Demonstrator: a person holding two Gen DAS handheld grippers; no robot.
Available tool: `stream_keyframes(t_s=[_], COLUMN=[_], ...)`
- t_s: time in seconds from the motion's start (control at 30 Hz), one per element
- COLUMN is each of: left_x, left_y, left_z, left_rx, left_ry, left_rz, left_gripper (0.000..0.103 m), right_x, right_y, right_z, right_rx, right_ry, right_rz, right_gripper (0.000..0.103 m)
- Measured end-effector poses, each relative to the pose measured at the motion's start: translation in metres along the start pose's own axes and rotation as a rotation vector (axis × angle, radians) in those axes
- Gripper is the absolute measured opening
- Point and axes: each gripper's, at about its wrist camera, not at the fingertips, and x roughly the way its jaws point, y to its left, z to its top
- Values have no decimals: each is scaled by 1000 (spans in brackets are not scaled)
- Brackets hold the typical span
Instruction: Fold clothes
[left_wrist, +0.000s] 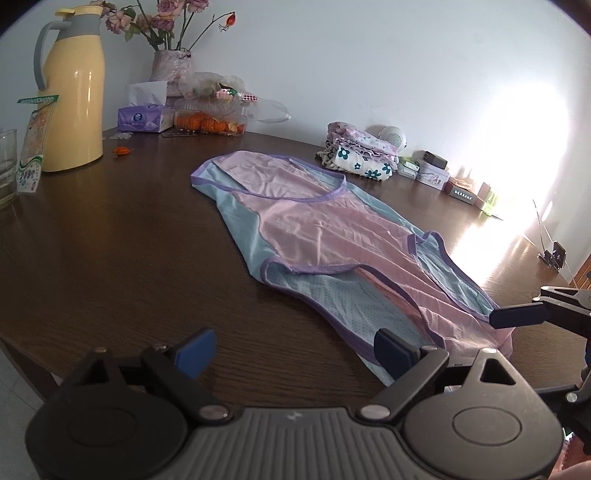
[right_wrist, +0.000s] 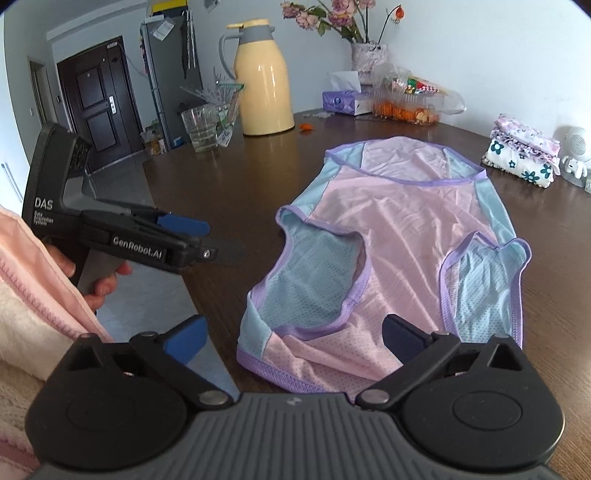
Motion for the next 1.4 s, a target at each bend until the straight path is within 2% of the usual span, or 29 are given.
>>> stream_keyframes(t_s=[0.1,0.3,0.37,0.47,0.53,0.57,0.7,0.87,1.03,1.13,1.23,1.27,1.4], left_x=[1,4,6,23,42,54,101,160,203,211,213,211,202], left_y=[-4,-8,-9,0,6,10,25,44,53,54,48,45,33], left_z=[2,18,25,58,77,86,122,166,182,187,187,184,171], left_rx=[7,85,113,223,278,297,375,470,471,494,533,554,642], left_ry=[7,1,0,24,53,73,153,252,300,303,320,324,336], left_rz=[11,35,44,89,109,114,137,164,132,99,93,105,153], left_gripper=[93,93,91,74,57,52,32,26,20,17,12,10,3], right_x=[0,-5,-5,3,11,15,30,56,72,77,78,78,76], right_y=[-5,-9,-7,3,11,15,29,33,33,34,36,37,36], right_z=[-2,-5,-4,3,8,11,23,34,41,43,45,46,46], right_rx=[15,17,-1,-84,-135,-150,-207,-212,-203,-222,-256,-269,-304], right_ry=[-4,-13,-4,52,92,105,159,233,287,314,338,346,381], right_rz=[11,12,12,36,49,49,50,31,21,21,32,37,31], right_gripper=[103,102,97,82,74,70,60,46,36,33,19,13,9])
